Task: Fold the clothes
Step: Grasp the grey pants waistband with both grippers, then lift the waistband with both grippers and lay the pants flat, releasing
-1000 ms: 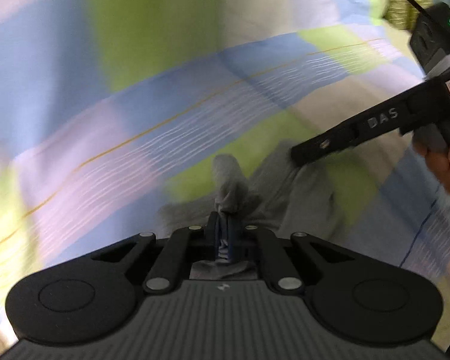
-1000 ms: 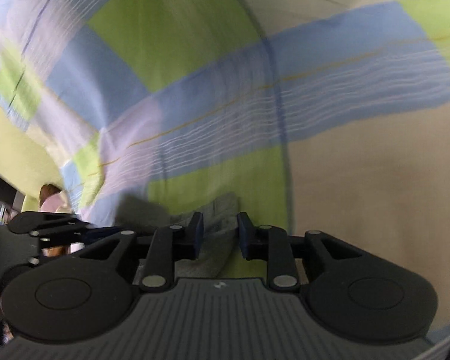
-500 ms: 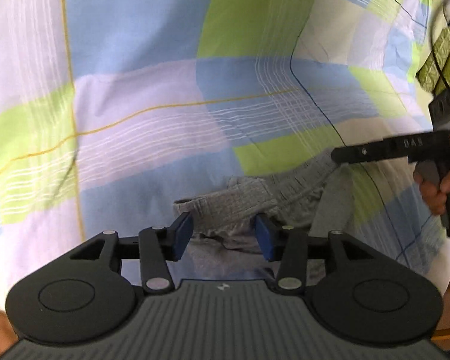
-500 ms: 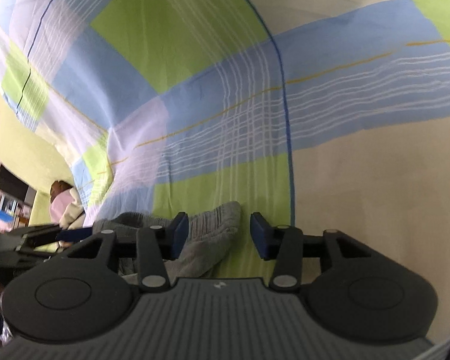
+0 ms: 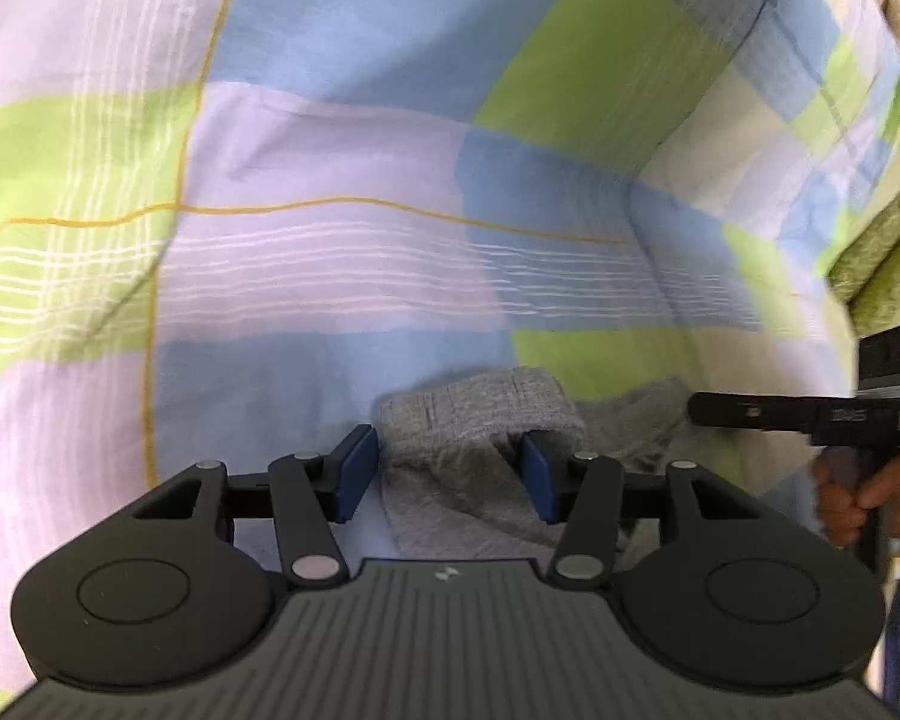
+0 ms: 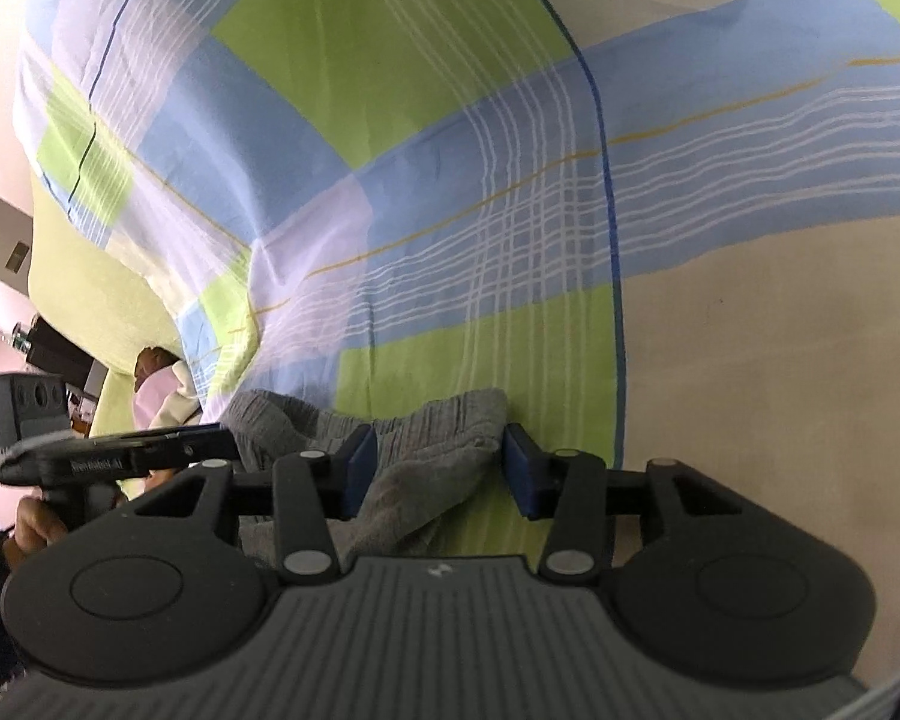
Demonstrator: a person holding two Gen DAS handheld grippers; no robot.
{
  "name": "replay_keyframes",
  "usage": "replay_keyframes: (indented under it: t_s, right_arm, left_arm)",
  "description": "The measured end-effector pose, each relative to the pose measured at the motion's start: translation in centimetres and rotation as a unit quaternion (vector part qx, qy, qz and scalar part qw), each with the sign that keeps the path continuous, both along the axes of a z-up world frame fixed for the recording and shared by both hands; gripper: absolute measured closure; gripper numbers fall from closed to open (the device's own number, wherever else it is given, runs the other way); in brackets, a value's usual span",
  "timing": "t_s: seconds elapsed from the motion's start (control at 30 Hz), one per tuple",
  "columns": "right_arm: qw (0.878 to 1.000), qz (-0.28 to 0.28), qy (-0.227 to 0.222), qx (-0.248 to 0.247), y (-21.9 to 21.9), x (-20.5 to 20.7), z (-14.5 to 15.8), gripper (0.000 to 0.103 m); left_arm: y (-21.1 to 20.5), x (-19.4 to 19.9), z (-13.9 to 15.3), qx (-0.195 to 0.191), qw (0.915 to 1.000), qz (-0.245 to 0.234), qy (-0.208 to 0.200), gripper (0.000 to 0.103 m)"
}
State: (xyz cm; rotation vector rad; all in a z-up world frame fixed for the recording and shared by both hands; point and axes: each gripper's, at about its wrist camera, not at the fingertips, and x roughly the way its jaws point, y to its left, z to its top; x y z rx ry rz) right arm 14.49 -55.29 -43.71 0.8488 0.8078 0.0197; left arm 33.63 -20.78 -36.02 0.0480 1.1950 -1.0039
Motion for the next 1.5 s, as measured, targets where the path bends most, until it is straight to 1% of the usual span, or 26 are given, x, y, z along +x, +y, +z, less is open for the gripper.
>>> replay_keyframes:
  t_s: [0.1,0.2,0.27,0.4,0.43,0.5,0.53,0.57,0.6,0.67,0.77,0.83,0.87,0.9,0.97,1.0,1.07,1.1,1.17,1.2,1.27,1.3,1.37,1.4,1.47,1.5]
  right_arm:
    - [1.0,0.001,0.001,0.005,-0.2,0.1,-0.2,0.062]
    - [1.0,0.001,0.002,0.0,0.0,0.3,-0.3,0.061]
    - [1.0,0.0,0.002,-0.004,0.1,0.4,-0.3,0.061]
    - [1.0,-0.004,0.002,-0.002,0.1,0.5,-0.5,0.061]
    - [1.0,-0.002,0.002,-0.006,0.2,0.5,-0.5,0.061]
    - [1.0,0.001,0.002,-0.012,0.3,0.5,-0.4,0.061]
    - [1.0,0.0,0.001,-0.014,0.4,0.5,-0.4,0.061]
    - [1.0,0.0,0.001,-0.015,0.4,0.5,-0.4,0.061]
    - [1.0,0.0,0.0,-0.016,0.4,0.5,-0.4,0.061]
    - [1.0,0.001,-0.001,-0.018,0.4,0.5,-0.3,0.061]
    - [1.0,0.011,-0.006,-0.023,0.6,0.6,-0.3,0.059]
    - [0.999,0.025,-0.015,-0.027,0.9,0.8,-0.3,0.064]
    - [0.999,0.031,-0.019,-0.026,1.1,1.0,-0.3,0.082]
    - [0.999,0.032,-0.018,-0.022,1.2,1.0,-0.5,0.093]
    - [0.999,0.026,-0.017,-0.023,1.4,0.8,-0.6,0.095]
    - [0.999,0.018,-0.02,-0.03,1.5,0.6,-0.4,0.096]
    - [0.998,0.003,-0.028,-0.052,1.6,-0.1,0.4,0.096]
    - [0.997,-0.003,-0.034,-0.067,1.7,-0.5,1.0,0.097]
    - [0.994,-0.015,-0.051,-0.1,2.0,-1.4,3.0,0.097]
    - [0.993,-0.017,-0.053,-0.106,2.0,-1.5,3.4,0.097]
    - [0.983,-0.036,-0.08,-0.16,2.6,-2.9,6.4,0.097]
    - [0.976,-0.044,-0.1,-0.189,3.0,-3.6,8.3,0.097]
    - [0.962,-0.051,-0.135,-0.231,3.7,-4.6,11.4,0.097]
    - [0.957,-0.05,-0.146,-0.245,4.1,-4.9,12.3,0.097]
    - [0.939,-0.051,-0.183,-0.288,5.2,-5.9,15.8,0.097]
    - [0.93,-0.052,-0.198,-0.306,5.7,-6.4,17.5,0.097]
  left_arm:
    - [1.2,0.2,0.3,-0.013,0.9997,0.014,0.014,0.048]
    - [2.2,1.6,-0.1,-0.031,0.9968,0.053,0.051,0.047]
    - [2.0,2.1,-0.7,-0.024,0.9962,0.053,0.064,0.047]
    - [0.1,2.0,-1.8,-0.031,0.997,0.028,0.066,0.047]
    - [-0.8,1.5,-1.9,-0.029,0.9978,0.012,0.058,0.047]
    - [-1.9,0.4,-1.7,-0.014,0.9995,-0.02,0.02,0.05]
    - [-2.5,-0.1,-1.7,-0.007,0.9993,-0.036,0.001,0.057]
    - [-2.9,-0.7,-1.6,0.0,0.9986,-0.05,-0.016,0.075]
    - [-2.8,-0.9,-1.4,0.005,0.9984,-0.052,-0.02,0.088]
    - [-2.4,-1.4,-0.9,0.015,0.998,-0.054,-0.03,0.096]
    - [-1.6,-1.8,-0.2,0.015,0.9975,-0.05,-0.048,0.097]
    - [-1.9,-2.1,-0.6,0.014,0.9969,-0.059,-0.05,0.098]
    - [-2.3,-2.4,-0.9,0.016,0.9962,-0.066,-0.054,0.098]
    - [-2.7,-2.8,-1.2,0.018,0.9954,-0.074,-0.058,0.098]
    - [-3.4,-3.4,-1.7,0.021,0.9937,-0.088,-0.066,0.099]
    - [-3.2,-3.4,-1.6,0.02,0.9939,-0.083,-0.07,0.099]
    - [-2.3,-3.6,-0.3,0.005,0.995,-0.041,-0.091,0.1]
    - [-2.2,-3.7,0.0,0.004,0.9946,-0.036,-0.097,0.1]
    - [-1.4,-4.8,3.1,0.012,0.9871,-0.003,-0.16,0.1]
    - [-1.4,-5.2,3.9,0.019,0.9835,0.003,-0.18,0.1]
    - [-1.0,-6.8,7.4,0.036,0.9662,0.017,-0.255,0.1]
    - [-1.0,-7.4,8.4,0.032,0.9616,0.019,-0.272,0.1]
    - [-1.0,-9.5,12.3,0.015,0.9417,0.021,-0.335,0.1]
    - [-1.1,-10.2,13.3,0.012,0.9347,0.019,-0.355,0.1]
    - [-1.2,-12.4,16.9,-0.007,0.9078,0.019,-0.419,0.1]
    - [-0.9,-12.9,18.1,-0.019,0.9016,0.021,-0.432,0.1]
